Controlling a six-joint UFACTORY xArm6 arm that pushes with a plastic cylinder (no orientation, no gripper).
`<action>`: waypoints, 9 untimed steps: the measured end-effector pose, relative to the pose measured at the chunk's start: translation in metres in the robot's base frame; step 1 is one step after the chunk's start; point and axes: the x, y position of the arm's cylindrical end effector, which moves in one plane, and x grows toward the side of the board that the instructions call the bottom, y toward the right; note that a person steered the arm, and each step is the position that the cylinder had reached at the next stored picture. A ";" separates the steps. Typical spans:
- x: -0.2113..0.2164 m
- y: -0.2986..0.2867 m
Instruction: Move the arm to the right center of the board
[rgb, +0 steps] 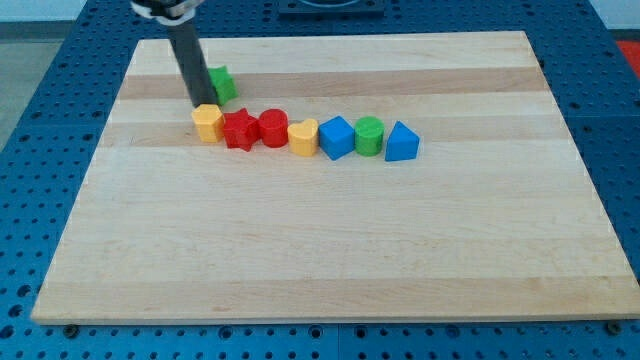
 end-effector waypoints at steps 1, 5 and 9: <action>-0.004 0.010; -0.038 0.193; 0.082 0.362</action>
